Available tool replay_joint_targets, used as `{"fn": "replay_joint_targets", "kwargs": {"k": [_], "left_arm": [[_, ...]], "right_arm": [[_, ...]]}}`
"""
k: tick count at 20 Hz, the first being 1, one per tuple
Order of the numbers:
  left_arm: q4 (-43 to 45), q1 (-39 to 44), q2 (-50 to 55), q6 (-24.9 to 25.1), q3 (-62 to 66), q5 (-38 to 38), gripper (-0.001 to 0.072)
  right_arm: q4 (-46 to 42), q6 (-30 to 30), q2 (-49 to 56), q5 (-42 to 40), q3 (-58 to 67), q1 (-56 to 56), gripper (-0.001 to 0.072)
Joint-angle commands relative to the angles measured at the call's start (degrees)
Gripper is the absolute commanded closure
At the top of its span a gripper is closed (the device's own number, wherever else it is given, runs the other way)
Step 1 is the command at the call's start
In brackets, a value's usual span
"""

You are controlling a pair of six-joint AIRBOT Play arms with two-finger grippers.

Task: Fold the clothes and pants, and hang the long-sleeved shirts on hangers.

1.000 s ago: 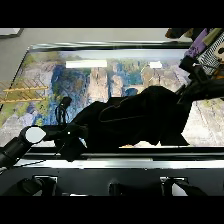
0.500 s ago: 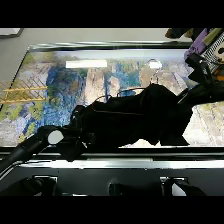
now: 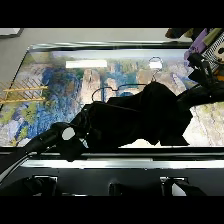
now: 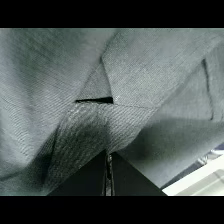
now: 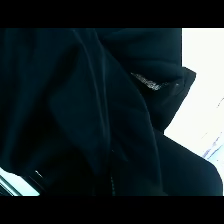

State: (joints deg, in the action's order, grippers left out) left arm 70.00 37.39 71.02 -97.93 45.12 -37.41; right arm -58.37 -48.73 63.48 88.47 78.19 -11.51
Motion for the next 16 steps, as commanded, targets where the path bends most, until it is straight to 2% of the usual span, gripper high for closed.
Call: {"fn": "replay_joint_targets", "kwargs": {"k": [1, 4, 7, 11, 16], "left_arm": [[0.15, -3.58, 0.15, 0.20, 4.52, -1.38, 0.0687], [0.15, -10.01, 0.17, 0.39, 12.11, -4.44, 0.0687], [0.15, -15.47, 0.20, 0.61, 17.38, -8.35, 0.0687], [0.09, -17.44, 0.17, 2.54, 18.78, -11.26, 0.0687], [-0.96, -17.40, -0.57, 2.54, 19.56, -11.26, 0.0686]], "right_arm": [[-0.63, -5.01, -0.24, -0.15, 0.04, 0.94, 0.0683], [-10.21, -8.20, -0.79, -0.76, 0.04, 8.48, 0.0684], [-23.43, -16.48, -1.33, -0.46, 0.04, 16.37, 0.0684], [-28.46, -24.81, -2.05, 0.42, 0.04, 24.02, 0.0684], [-39.93, -35.47, -1.99, -2.38, -0.72, 32.00, 0.0685]]}}
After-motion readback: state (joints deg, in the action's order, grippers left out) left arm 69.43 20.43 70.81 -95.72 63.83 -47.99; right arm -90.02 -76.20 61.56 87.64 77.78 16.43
